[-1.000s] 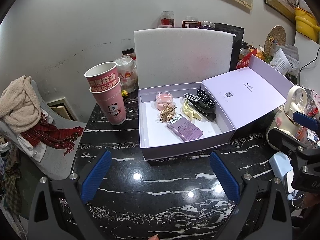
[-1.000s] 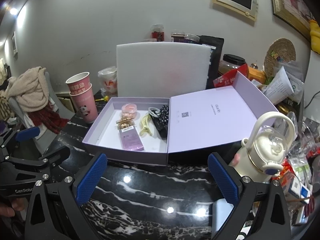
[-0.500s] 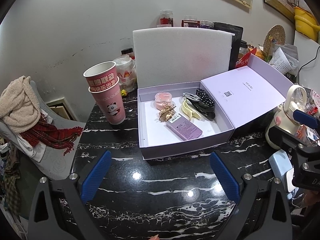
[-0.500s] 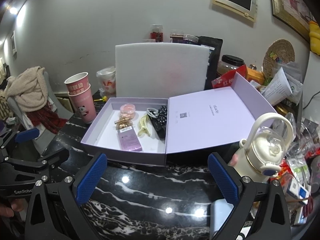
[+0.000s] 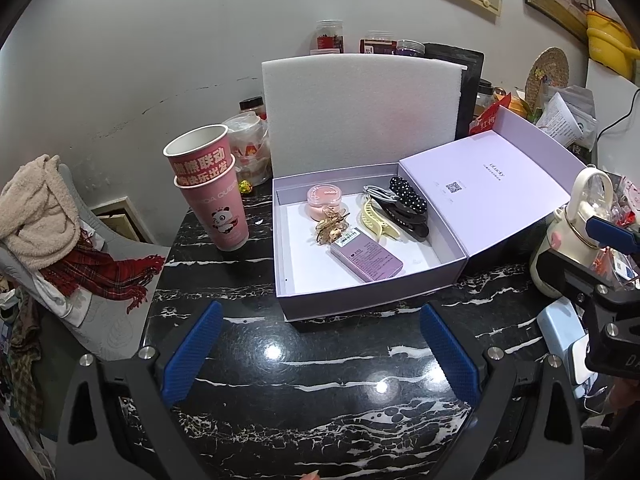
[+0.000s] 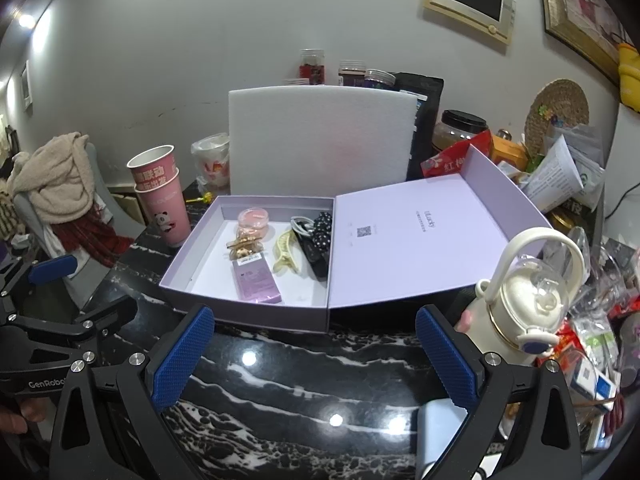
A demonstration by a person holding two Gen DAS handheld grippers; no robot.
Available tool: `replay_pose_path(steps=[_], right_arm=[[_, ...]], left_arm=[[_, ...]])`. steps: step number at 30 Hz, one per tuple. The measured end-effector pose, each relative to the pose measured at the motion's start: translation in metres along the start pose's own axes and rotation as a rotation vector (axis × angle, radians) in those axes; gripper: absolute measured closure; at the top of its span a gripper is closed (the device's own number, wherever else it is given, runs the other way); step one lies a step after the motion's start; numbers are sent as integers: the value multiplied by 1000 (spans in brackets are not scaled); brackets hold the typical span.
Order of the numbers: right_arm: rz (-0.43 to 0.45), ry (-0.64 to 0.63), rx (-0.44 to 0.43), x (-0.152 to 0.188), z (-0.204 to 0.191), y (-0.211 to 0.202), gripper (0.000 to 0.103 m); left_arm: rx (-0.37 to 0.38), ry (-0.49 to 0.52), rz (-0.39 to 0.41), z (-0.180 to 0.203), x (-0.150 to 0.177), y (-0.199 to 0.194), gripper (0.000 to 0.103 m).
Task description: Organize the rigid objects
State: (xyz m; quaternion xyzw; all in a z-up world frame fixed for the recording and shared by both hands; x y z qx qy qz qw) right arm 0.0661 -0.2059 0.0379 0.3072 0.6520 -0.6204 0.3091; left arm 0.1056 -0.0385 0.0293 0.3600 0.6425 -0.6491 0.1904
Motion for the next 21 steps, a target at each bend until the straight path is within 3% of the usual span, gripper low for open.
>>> replay_pose_path(steps=[21], right_arm=[[-10, -4, 10, 0, 3, 4, 0]], left_arm=[[-13, 11, -4, 3, 1, 5, 3]])
Point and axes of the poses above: each gripper's, at about its wrist camera, not at the fingertips, and y roughly the way its jaws point, z to its right, x to its underside, the point moved 6 cm from there along y, roughly the way its jaws point, and after that the axes turned 2 degrees about y, right-handed, at the moved point
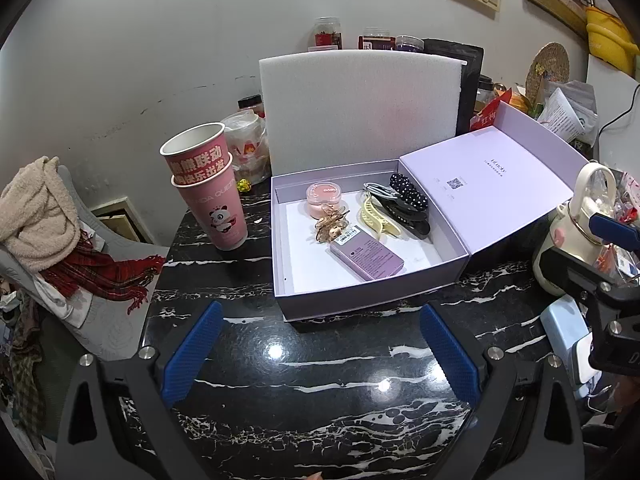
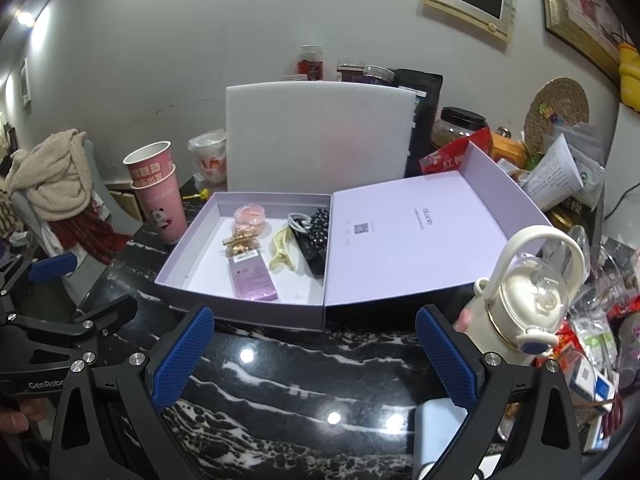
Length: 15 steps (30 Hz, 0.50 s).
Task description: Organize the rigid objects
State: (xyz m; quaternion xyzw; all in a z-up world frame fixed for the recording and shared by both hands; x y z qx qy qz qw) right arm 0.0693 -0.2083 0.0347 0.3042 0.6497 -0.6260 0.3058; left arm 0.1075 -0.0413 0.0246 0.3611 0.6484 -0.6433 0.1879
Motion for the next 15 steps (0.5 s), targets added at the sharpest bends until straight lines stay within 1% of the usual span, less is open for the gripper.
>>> replay_pose_path(steps=[11, 15], right_arm=[[-5, 0, 0, 2, 1, 1, 0], [-6, 0, 0, 2, 1, 1, 0]], left_arm=[[-8, -2, -7, 0, 2, 1, 3], [2, -12, -14, -2, 2, 2, 3]])
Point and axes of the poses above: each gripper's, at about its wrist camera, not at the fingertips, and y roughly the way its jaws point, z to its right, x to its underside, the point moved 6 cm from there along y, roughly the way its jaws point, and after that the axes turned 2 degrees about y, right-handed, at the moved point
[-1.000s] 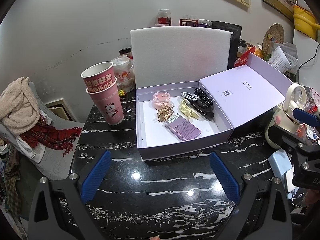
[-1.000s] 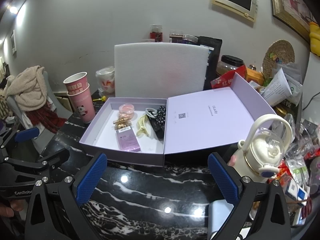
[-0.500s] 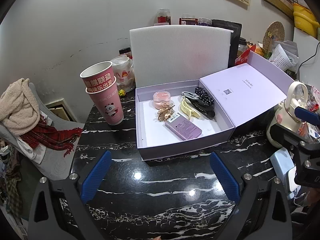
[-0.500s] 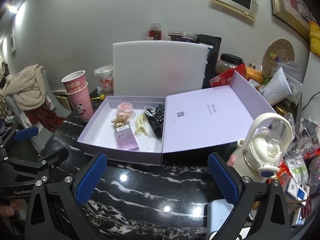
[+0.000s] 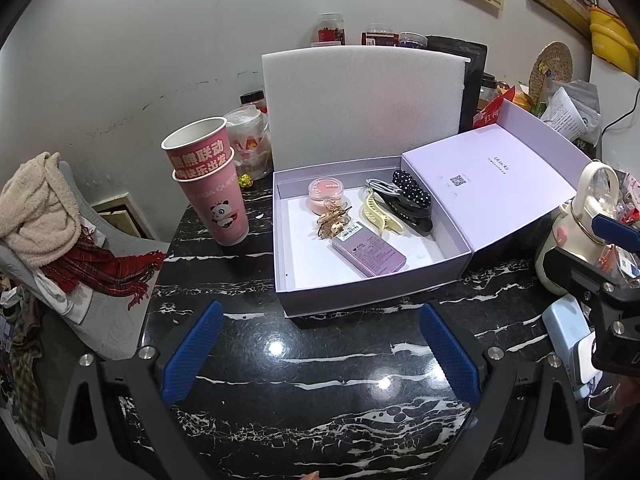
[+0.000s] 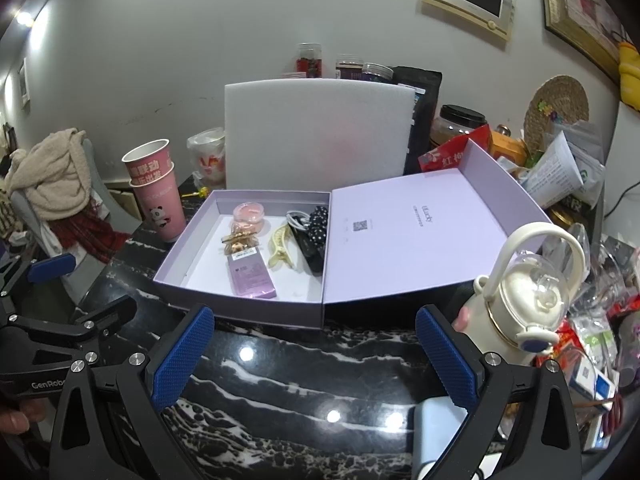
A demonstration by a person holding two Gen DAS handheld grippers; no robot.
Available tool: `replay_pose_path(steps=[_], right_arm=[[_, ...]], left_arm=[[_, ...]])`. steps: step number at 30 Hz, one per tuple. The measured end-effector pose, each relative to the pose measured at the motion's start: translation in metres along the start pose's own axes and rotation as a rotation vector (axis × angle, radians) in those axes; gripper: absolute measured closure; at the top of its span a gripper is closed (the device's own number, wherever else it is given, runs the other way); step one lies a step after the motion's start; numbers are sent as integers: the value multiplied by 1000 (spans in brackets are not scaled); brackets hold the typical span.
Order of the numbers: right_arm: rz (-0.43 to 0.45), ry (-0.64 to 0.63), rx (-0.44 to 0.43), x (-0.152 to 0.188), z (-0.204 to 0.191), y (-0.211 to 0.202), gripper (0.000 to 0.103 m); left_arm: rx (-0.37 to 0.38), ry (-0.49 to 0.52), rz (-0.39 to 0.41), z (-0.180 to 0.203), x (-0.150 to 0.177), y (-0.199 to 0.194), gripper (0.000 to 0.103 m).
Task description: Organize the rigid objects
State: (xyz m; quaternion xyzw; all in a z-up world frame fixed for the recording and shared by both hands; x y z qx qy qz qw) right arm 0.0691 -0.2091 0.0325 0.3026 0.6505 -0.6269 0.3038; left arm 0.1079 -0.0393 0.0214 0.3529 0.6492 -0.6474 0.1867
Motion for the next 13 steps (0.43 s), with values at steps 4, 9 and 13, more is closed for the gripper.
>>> replay_pose_path(steps=[4, 9, 13], right_arm=[[-4, -2, 1, 2, 0, 1, 0], [-8, 0, -3, 4, -1, 2, 0], [-13, 2, -5, 4, -1, 4, 1]], left_arm=[[0, -1, 4, 0, 0, 0, 3], [1, 0, 35, -1, -1, -4, 3], [17, 1, 38, 0, -1, -4, 3]])
Point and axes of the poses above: each gripper's, at about its wrist camera, not at the fingertips, and y roughly the way its jaws point, z to its right, x to its underside, the point moved 6 cm from there along y, roughly the way its jaws point, and after that the axes turned 2 degrees about y, right-handed, at the moved point
